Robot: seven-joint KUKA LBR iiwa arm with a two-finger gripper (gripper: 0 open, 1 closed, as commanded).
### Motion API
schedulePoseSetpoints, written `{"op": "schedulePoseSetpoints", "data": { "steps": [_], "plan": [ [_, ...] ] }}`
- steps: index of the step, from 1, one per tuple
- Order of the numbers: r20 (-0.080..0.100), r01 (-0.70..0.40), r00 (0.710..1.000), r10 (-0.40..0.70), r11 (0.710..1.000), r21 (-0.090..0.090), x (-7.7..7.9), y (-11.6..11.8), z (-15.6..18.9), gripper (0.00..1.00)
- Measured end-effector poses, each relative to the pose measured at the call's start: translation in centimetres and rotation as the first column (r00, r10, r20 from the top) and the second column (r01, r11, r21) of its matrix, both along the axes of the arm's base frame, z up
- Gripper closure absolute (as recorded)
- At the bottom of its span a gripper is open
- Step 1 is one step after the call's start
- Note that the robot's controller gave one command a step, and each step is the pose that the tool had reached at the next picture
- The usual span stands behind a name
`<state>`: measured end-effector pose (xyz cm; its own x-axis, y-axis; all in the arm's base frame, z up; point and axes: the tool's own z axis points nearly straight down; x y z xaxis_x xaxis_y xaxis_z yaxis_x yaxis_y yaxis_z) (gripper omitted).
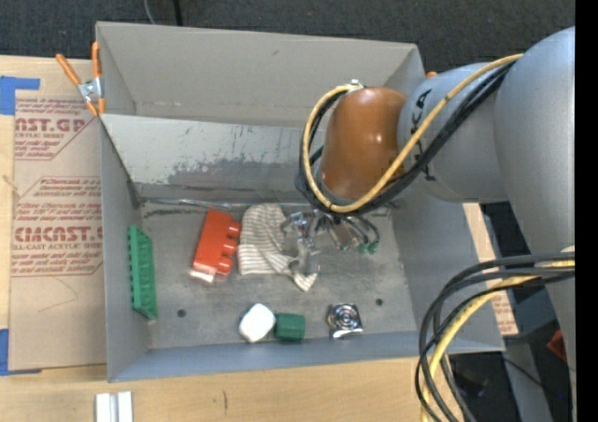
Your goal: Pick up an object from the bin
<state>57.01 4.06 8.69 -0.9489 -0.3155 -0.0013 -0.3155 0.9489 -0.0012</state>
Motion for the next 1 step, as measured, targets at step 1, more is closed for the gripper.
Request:
{"op": "schedulePoseSetpoints", "data": {
  "steps": [1],
  "plan": [
    [0.000, 0.000, 1.000, 0.000, 1.000, 0.000, -0.03, 0.03, 2.00, 1.00]
  ]
}}
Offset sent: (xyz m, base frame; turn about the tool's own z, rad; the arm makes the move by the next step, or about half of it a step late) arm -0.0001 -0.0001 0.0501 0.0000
